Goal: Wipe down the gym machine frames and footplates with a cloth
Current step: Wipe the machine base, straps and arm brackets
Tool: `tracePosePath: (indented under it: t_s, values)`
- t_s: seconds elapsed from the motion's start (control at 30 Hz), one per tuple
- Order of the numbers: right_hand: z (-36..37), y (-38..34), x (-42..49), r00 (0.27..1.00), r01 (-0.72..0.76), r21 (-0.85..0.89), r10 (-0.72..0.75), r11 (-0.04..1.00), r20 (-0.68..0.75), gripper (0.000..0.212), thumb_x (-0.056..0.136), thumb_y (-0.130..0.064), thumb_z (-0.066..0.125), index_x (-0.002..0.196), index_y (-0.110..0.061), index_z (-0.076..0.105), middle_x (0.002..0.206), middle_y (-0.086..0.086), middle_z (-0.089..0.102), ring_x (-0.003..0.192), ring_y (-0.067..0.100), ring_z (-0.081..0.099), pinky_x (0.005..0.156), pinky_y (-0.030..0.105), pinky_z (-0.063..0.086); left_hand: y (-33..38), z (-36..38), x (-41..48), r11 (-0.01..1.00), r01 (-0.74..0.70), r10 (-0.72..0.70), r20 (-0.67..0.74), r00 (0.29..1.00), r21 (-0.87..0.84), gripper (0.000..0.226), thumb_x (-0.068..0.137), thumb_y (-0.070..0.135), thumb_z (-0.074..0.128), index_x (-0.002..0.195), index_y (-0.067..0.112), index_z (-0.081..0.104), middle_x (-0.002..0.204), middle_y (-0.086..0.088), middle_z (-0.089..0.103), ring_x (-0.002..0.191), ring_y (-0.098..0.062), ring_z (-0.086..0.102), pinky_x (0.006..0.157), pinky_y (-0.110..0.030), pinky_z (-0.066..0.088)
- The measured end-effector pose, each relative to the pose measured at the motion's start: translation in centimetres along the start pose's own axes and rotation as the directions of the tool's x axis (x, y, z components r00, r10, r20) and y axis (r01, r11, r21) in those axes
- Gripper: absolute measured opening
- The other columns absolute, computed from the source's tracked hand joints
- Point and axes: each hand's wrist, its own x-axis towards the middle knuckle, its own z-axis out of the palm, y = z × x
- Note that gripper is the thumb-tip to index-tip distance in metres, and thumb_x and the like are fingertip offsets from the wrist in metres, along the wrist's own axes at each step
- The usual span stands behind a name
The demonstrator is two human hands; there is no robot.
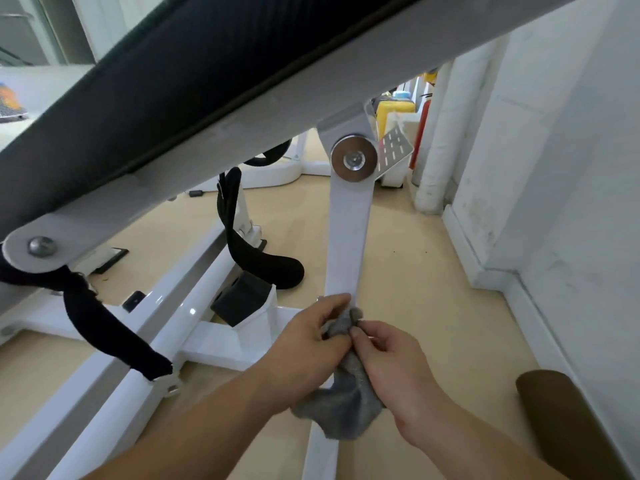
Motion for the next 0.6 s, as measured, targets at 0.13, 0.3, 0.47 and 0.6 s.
tracePosePath:
  t_s: [0.13,0.3,0.47,0.6]
  values:
    - [-0.7,-1.8,0.5,0.969,0.184,-0.106,-0.198,0.977,-0.150,0.022,0.102,-0.021,0.060,0.086,-0.024,0.074,0.077,-0.006,0.073,0.074,0.003,0.069,0.061,0.013,0.050,-0.3,-1.3,1.0,0.990,-0.030,0.050,-0.138,0.989,0.141,0.050,0.086,0.054,0.075,0.132,0.037,0.064,0.123,0.021,0.067,0.092,0.005,0.070,0.088,-0.029,0.060]
    - [-0.1,-5.7,1.5,0.725,0.565,-0.290,-0.632,0.773,-0.274,0.014,0.105,-0.029,0.051,0.115,-0.032,0.059,0.112,-0.010,0.059,0.102,-0.007,0.057,0.081,0.004,0.044,-0.3,-2.6,2.2,0.977,0.018,-0.098,-0.368,0.925,-0.214,0.043,0.097,0.038,0.067,0.138,0.029,0.059,0.128,0.012,0.063,0.109,-0.012,0.067,0.095,-0.041,0.059]
    - [3.3,-4.6,3.0,0.585,0.609,-0.592,-0.803,0.527,-0.113,0.054,0.106,-0.036,0.037,0.156,-0.016,0.036,0.138,-0.002,0.031,0.122,0.010,0.045,0.106,0.001,0.024,-0.7,-2.0,2.7,0.962,0.014,-0.117,-0.365,0.924,-0.272,0.052,0.095,0.029,0.066,0.144,0.034,0.051,0.136,0.016,0.056,0.119,-0.012,0.062,0.104,-0.045,0.053]
    - [3.6,-2.5,3.6,0.587,0.615,-0.653,-0.810,0.442,0.005,0.051,0.107,-0.037,0.040,0.154,-0.017,0.042,0.142,0.004,0.037,0.122,0.008,0.047,0.101,0.008,0.035,-1.4,-2.3,2.6,0.960,0.037,-0.134,-0.339,0.931,-0.278,0.053,0.096,0.027,0.067,0.146,0.033,0.050,0.138,0.016,0.054,0.121,-0.012,0.060,0.105,-0.044,0.053]
